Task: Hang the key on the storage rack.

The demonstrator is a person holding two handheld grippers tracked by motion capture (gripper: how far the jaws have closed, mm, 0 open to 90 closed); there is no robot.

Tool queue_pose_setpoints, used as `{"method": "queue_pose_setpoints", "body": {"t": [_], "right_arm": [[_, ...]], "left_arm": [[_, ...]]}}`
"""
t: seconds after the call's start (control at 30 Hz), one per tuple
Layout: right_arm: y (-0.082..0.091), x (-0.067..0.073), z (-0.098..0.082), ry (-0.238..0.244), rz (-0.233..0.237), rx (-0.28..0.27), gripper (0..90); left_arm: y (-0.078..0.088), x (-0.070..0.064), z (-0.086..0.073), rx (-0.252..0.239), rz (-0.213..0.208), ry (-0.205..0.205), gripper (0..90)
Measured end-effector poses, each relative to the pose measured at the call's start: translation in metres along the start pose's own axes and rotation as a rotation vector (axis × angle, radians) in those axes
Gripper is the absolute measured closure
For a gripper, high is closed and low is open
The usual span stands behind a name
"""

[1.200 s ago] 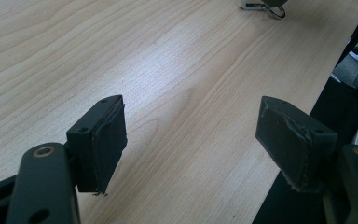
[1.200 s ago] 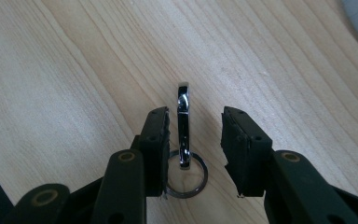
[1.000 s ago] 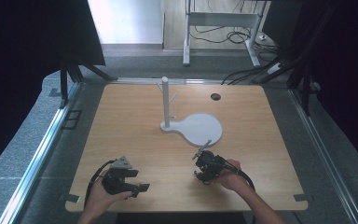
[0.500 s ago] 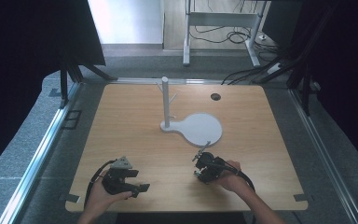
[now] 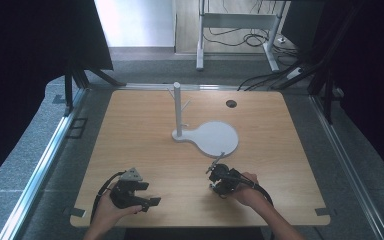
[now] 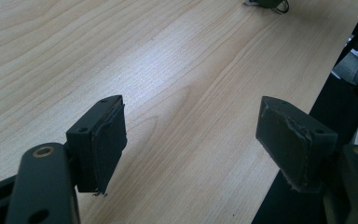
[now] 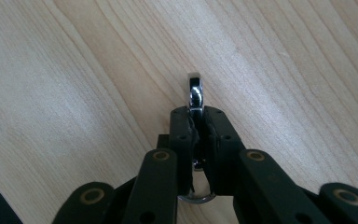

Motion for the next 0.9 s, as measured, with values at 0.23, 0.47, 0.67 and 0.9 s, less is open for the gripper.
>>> {"method": "queue_pose_setpoints", "body": {"t": [0.23, 0.47, 0.67, 0.9], "right_arm": [[0.000, -0.001, -0.001, -0.005, 0.000, -0.001, 84.7], [0.000, -0.001, -0.002, 0.004, 0.003, 0.001, 84.8], [0.008, -0.003, -0.001, -0.002, 0.001, -0.010, 84.8], [0.024, -0.008, 0.001, -0.019, -0.012, -0.059, 84.8]], "left_arm": [[-0.001, 0.000, 0.000, 0.003, -0.001, 0.002, 24.9], [0.000, 0.001, 0.000, 0.000, -0.001, 0.005, 24.9], [0.000, 0.001, 0.000, 0.000, 0.000, 0.005, 24.9], [0.002, 0.002, 0.000, -0.010, 0.006, 0.012, 25.0]]}}
Point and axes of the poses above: each handheld gripper's, and its own axes: y roughly backward along the jaws, z roughly out of its top, x roughly to its left, the point moved 8 cm from there along -y, roughly forward along the jaws, and after that the axes turned 14 degrees about x, right-handed, at the moved point
